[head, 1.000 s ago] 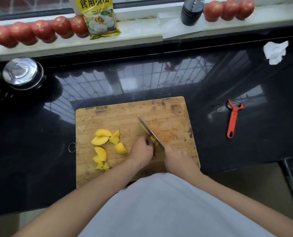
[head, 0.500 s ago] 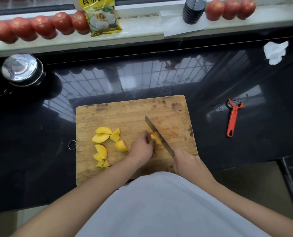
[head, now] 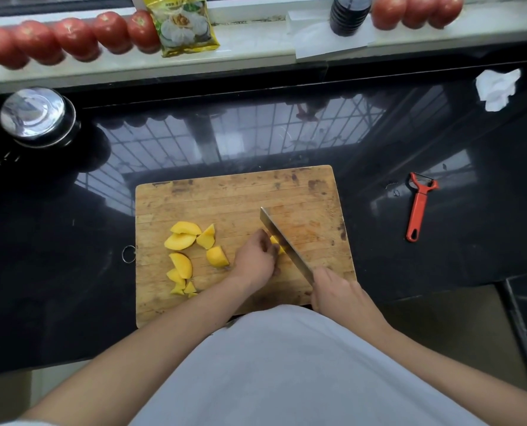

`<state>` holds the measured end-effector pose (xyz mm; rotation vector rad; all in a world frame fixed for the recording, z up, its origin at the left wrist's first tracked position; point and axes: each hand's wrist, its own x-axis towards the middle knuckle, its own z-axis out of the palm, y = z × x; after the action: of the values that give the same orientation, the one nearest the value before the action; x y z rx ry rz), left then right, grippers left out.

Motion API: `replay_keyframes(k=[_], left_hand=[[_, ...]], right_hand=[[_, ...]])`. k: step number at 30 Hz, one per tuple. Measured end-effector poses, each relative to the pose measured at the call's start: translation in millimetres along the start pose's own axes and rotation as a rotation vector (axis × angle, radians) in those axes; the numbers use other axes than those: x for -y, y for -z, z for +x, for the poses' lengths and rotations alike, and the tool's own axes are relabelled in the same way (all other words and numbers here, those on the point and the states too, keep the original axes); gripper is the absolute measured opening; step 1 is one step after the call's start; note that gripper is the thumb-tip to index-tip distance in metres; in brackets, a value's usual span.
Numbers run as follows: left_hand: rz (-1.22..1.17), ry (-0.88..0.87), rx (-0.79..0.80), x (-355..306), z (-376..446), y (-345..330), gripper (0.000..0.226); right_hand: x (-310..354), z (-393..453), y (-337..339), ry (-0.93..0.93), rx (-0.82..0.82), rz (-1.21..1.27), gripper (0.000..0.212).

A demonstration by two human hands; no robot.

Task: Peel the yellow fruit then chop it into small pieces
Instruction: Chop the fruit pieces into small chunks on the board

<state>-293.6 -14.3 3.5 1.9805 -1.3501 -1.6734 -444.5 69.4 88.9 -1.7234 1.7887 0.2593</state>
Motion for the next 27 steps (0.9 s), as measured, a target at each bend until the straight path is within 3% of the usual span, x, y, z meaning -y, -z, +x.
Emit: replay_keyframes(k=[6,13,27], left_hand=[[-0.012,-0.01,-0.003,0,0,-1,0.023],[0.042,-0.013,-0.005,0,-4,1,0.019],[0.118,-0.046,-0.015,-2,-7,2,0.019]], right_hand=[[13,24,-7,-0.051,0.043,0.021,0.014],[18,35,-3,-0.05,-0.078,0.131,0.006],[6,5,-4,-0.041,0.018,-0.024,0.01]])
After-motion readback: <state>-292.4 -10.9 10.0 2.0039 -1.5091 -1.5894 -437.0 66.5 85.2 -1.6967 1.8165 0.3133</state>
